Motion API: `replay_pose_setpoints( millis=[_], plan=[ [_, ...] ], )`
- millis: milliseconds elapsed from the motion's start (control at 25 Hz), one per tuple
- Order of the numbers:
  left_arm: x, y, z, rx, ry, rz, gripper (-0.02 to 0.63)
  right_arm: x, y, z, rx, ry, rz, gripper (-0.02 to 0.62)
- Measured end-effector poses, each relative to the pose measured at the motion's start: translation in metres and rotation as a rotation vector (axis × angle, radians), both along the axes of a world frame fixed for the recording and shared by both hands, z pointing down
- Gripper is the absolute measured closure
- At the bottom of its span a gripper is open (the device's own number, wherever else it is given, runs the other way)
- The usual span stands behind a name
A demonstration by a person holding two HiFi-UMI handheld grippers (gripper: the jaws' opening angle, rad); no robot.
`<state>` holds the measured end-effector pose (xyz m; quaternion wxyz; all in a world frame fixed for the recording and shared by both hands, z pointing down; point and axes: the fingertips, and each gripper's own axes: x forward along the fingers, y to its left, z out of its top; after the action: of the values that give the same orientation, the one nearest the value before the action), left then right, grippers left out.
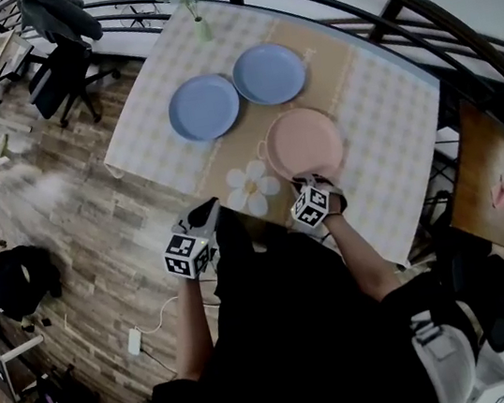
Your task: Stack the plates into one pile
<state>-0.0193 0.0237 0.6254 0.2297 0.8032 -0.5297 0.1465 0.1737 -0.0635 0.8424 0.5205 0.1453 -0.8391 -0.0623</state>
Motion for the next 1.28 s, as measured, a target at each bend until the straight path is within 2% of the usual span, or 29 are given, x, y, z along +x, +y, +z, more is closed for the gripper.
replay_pose_setpoints(
  millis=[400, 760, 1000, 1280],
  plan=[
    [-0.017, -0.023, -0.004, 0.017, 0.019, 0.056, 0.604, -0.01, -0.007, -0.022, 0.053, 0.014, 0.004, 0.586],
    [-0.048, -0.053, -0.015, 0.025, 0.006, 0.096, 0.604, -0.02, -0.024, -0.036, 0.039, 0.018, 0.067, 0.584],
    [-0.058, -0.064, -0.026, 0.033, -0.014, 0.146, 0.604, -0.019, -0.03, -0.045, 0.048, 0.041, 0.123, 0.584],
    [-0.077, -0.074, -0.026, 0.027, -0.009, 0.158, 0.604, -0.015, -0.043, -0.053, 0.08, 0.06, 0.182, 0.581]
  ],
)
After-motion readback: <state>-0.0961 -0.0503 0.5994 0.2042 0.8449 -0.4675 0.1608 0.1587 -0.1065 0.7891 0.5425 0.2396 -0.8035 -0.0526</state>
